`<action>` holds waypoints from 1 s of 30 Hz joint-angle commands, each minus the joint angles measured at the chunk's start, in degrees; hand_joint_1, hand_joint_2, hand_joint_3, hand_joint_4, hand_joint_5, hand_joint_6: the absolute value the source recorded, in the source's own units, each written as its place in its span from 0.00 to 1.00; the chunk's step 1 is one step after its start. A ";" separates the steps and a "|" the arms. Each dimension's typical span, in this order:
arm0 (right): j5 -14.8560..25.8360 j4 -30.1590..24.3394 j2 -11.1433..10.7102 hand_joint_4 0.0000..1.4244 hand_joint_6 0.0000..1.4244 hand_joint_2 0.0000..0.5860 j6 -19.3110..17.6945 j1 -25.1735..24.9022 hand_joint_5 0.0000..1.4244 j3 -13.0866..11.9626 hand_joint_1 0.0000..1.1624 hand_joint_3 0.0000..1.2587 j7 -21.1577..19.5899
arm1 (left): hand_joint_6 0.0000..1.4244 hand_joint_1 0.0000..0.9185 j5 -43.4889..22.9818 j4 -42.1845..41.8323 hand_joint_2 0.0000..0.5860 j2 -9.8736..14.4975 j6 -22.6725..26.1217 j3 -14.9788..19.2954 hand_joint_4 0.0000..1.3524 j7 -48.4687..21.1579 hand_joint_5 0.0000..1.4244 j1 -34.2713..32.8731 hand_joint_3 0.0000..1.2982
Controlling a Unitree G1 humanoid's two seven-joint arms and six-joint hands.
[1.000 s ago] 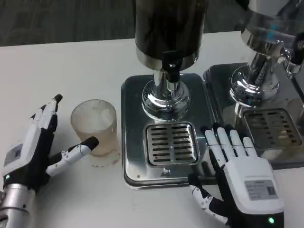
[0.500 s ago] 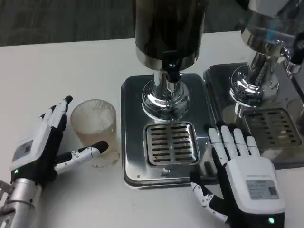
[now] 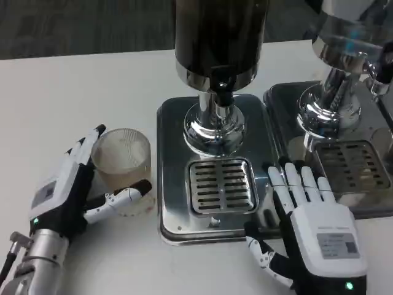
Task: Grasp the cup under the faucet to collect the drink, then remove the cup.
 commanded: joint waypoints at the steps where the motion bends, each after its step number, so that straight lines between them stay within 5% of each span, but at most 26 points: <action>1: -0.44 -0.89 0.05 0.00 0.02 0.73 0.70 0.26 0.00 0.30 0.34 0.06 -0.42 | 0.00 0.14 -0.04 1.54 0.00 -0.69 0.83 -0.85 0.00 0.51 0.00 -2.09 0.00; 11: -0.47 -1.53 -0.25 0.00 0.03 0.73 0.86 0.33 0.00 0.48 0.34 0.06 0.30 | 0.03 0.27 1.79 3.02 0.03 -1.35 2.86 -3.56 0.00 1.28 0.02 -5.14 0.00; 18: -0.45 -2.21 -0.14 0.00 0.03 0.73 1.56 1.05 0.00 0.47 0.34 0.06 0.39 | 0.23 0.32 1.70 3.31 0.05 -2.06 2.42 -4.59 0.00 3.98 0.18 -5.05 0.00; 21: -0.41 -2.37 -0.25 0.00 0.03 0.73 1.67 1.13 0.00 0.50 0.34 0.06 0.44 | 0.40 0.34 1.97 3.40 0.06 -2.44 2.15 -5.12 0.11 5.40 0.31 -4.90 0.01; 25: -0.32 -2.42 -0.27 0.00 0.03 0.73 1.79 1.11 0.00 0.50 0.34 0.06 0.52 | 0.59 0.42 2.42 3.33 0.09 -2.62 1.88 -5.98 0.30 7.73 0.46 -4.59 0.16; 30: 0.00 -2.45 -0.45 0.00 0.04 0.71 1.62 1.14 0.00 0.36 0.34 0.06 0.67 | 0.70 0.48 3.26 3.01 0.12 -2.51 1.66 -6.85 0.44 11.62 0.57 -3.89 0.28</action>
